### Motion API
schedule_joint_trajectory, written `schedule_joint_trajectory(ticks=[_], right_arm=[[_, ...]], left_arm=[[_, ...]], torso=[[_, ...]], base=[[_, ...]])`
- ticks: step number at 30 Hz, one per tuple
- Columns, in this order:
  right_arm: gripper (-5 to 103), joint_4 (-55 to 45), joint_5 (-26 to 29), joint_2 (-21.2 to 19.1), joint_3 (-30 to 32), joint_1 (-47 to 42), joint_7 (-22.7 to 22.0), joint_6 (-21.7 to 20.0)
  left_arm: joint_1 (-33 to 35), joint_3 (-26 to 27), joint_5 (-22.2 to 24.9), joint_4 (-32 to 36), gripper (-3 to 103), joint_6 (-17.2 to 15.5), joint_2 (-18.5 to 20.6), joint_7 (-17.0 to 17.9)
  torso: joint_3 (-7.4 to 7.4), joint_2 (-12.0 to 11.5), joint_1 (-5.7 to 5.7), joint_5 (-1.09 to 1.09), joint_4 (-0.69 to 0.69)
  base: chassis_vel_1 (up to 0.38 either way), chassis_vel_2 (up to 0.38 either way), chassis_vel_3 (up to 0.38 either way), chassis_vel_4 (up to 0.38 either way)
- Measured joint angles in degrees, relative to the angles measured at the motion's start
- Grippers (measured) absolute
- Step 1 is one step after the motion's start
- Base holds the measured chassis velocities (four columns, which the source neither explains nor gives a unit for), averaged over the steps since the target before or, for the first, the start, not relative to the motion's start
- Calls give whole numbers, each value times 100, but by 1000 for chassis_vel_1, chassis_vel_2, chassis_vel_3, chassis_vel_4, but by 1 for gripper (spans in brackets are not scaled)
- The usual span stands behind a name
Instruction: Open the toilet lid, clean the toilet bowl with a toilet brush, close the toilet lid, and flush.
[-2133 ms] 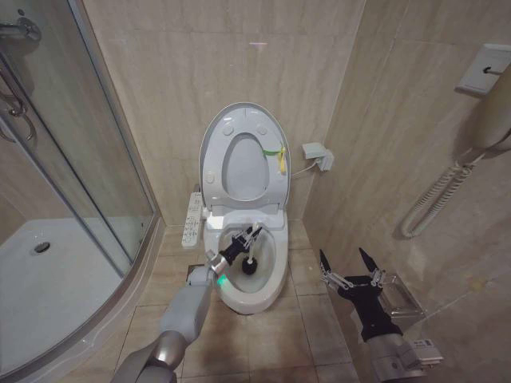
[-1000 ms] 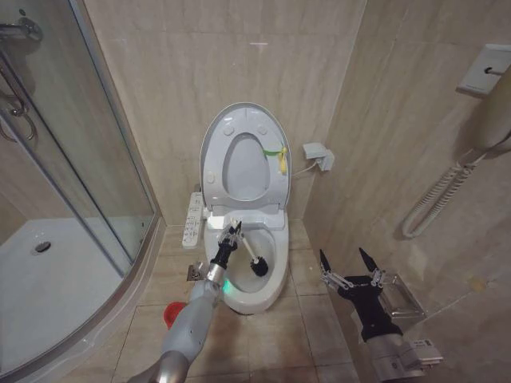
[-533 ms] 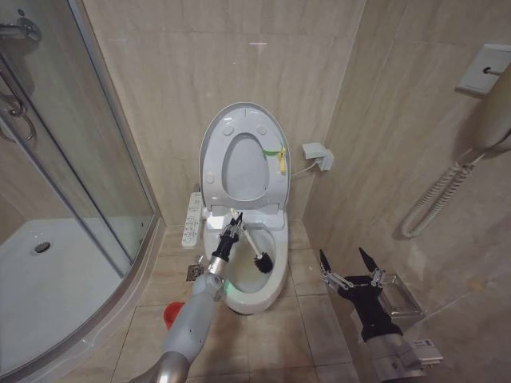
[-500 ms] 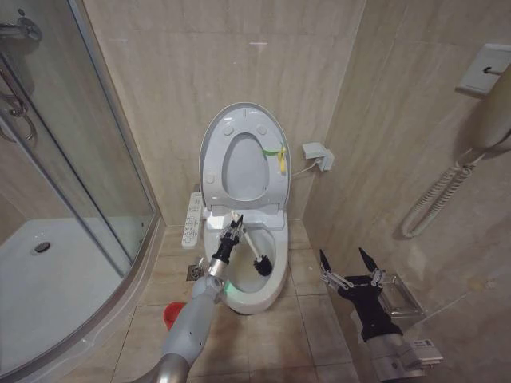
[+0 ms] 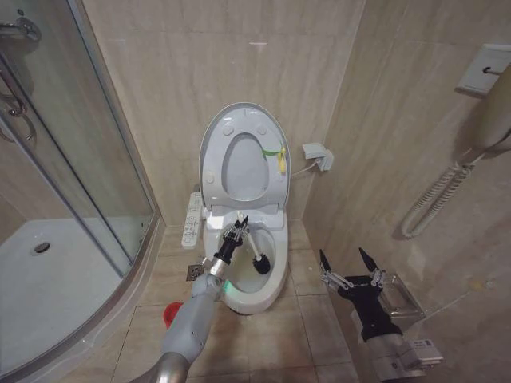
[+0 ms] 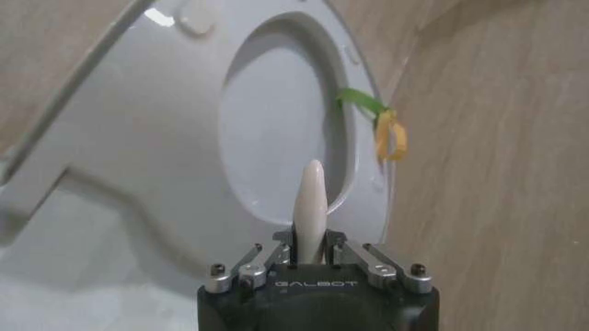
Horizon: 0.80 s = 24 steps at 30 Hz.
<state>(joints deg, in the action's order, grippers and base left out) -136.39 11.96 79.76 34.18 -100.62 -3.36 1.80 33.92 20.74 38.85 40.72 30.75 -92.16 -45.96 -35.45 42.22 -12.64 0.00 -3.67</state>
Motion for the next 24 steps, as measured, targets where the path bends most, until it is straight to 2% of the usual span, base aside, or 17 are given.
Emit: schedule_joint_trajectory(ticks=[8, 12, 13, 18, 24], right_arm=[[100, 0, 0, 0, 0, 0, 0, 0], [100, 0, 0, 0, 0, 0, 0, 0], [100, 0, 0, 0, 0, 0, 0, 0], [100, 0, 0, 0, 0, 0, 0, 0], [100, 0, 0, 0, 0, 0, 0, 0]], left_arm=[[101, 137, -677, -216, 21, 125, 3, 6], [40, 198, -1265, -169, 21, 340, 2, 40], [40, 198, -1265, -169, 21, 340, 2, 40], [-11, 282, -1787, -122, 21, 600, 1, 278], [11, 335, -2169, -43, 20, 748, 2, 484]], torso=[[1, 0, 0, 1, 3], [0, 0, 0, 0, -1], [0, 0, 0, 0, -1], [0, -2, 0, 0, -1], [0, -1, 0, 0, 1]], base=[[0, 0, 0, 0], [0, 0, 0, 0], [0, 0, 0, 0], [0, 0, 0, 0], [0, 0, 0, 0]])
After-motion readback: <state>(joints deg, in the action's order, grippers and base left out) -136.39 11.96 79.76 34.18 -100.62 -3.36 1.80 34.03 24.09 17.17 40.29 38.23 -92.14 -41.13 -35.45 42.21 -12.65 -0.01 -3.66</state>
